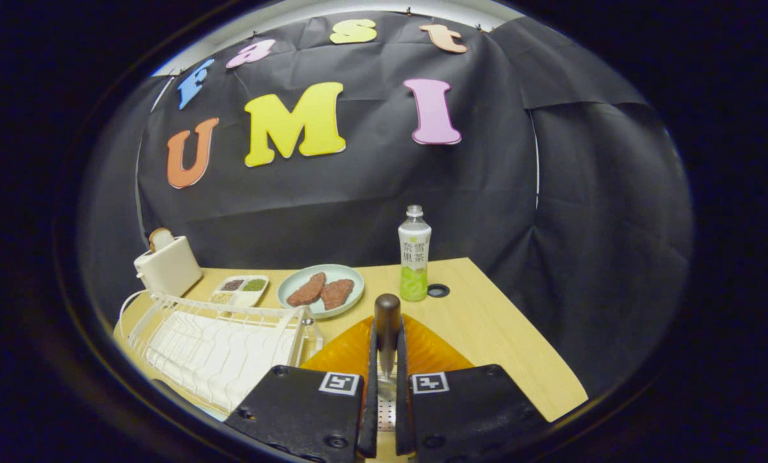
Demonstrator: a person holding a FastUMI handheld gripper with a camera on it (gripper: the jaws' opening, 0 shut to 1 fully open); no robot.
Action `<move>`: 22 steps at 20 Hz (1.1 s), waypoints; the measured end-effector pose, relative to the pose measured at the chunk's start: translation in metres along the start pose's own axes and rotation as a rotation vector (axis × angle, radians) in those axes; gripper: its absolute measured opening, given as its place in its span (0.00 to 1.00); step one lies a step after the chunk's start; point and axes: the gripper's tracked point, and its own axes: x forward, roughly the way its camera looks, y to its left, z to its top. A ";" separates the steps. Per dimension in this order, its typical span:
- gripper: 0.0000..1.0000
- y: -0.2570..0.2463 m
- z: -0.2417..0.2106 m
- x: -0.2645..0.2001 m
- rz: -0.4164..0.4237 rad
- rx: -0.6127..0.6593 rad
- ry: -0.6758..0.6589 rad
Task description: Take the plate from the dish rack, then take the spoon from the basket and place it into the plate.
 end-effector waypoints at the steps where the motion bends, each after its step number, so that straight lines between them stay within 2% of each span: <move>1: 0.16 0.001 0.007 -0.009 -0.003 -0.014 -0.021; 7: 0.16 0.023 0.035 -0.085 0.006 -0.078 -0.125; 12: 0.16 0.066 0.037 -0.159 0.079 -0.129 -0.206; 16: 0.16 0.114 0.004 -0.203 0.138 -0.140 -0.214; 19: 0.16 0.151 -0.045 -0.223 0.178 -0.162 -0.177; 22: 0.16 0.173 -0.094 -0.233 0.158 -0.183 -0.150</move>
